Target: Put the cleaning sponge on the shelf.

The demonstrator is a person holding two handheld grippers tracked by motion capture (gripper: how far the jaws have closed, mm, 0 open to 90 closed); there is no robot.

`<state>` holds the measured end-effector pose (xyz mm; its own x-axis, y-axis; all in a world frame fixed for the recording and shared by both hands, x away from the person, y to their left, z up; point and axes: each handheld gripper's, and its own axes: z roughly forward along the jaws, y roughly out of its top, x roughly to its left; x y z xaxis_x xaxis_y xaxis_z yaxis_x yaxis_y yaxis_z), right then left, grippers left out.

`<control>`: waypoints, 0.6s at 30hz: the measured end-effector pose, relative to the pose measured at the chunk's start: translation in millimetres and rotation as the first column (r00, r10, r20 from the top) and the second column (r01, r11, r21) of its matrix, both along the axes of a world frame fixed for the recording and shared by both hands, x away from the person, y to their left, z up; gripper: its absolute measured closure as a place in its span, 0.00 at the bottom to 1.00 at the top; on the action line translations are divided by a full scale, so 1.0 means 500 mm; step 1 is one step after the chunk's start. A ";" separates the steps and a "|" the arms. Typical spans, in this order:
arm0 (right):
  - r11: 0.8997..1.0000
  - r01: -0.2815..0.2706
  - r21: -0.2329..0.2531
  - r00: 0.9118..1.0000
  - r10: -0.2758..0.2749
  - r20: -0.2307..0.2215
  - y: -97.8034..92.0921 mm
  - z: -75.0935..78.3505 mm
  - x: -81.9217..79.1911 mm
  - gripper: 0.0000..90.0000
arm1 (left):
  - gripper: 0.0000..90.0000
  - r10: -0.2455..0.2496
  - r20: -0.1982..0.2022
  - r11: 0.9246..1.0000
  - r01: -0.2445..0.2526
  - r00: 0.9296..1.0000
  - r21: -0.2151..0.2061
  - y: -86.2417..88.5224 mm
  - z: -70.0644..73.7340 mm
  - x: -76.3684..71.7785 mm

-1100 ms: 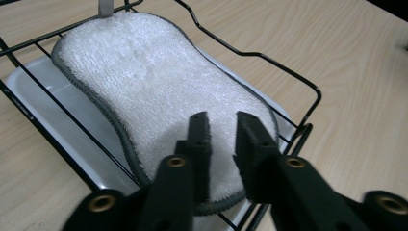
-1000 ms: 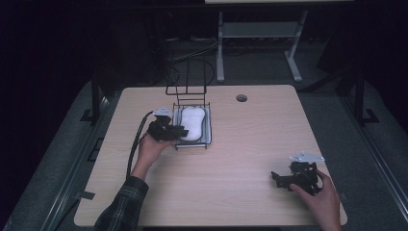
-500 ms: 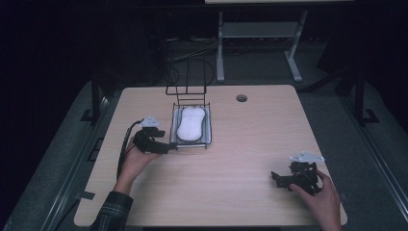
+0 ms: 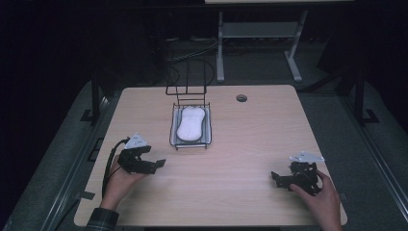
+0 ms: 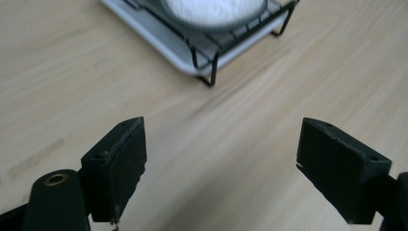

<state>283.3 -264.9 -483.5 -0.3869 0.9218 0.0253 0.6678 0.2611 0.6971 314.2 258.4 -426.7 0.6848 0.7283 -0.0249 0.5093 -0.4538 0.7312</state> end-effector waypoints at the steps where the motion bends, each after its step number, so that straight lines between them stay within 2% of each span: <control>1: 1.000 0.000 0.000 1.000 0.000 0.000 0.000 0.000 0.000 0.00 | 0.19 0.002 0.000 1.000 -0.002 1.000 0.007 0.003 -0.004 -0.007; 3: 1.000 0.000 0.000 1.000 0.000 0.000 0.000 0.000 0.000 0.00 | 0.19 0.008 -0.002 1.000 -0.008 1.000 0.023 0.009 -0.009 -0.022; 9: 1.000 0.000 0.000 1.000 0.000 0.000 0.000 0.000 0.000 0.00 | 0.19 0.018 -0.005 0.999 -0.018 1.000 0.031 0.024 -0.025 -0.051; 11: 1.000 0.000 0.000 1.000 0.000 0.000 0.000 0.000 0.000 0.00 | 0.18 0.024 -0.013 0.999 -0.023 1.000 0.049 0.030 -0.038 -0.066; 18: 1.000 0.001 0.001 1.000 -0.001 -0.001 0.000 0.000 0.000 0.00 | 0.15 0.048 -0.001 0.997 -0.048 0.999 0.060 0.042 -0.059 -0.088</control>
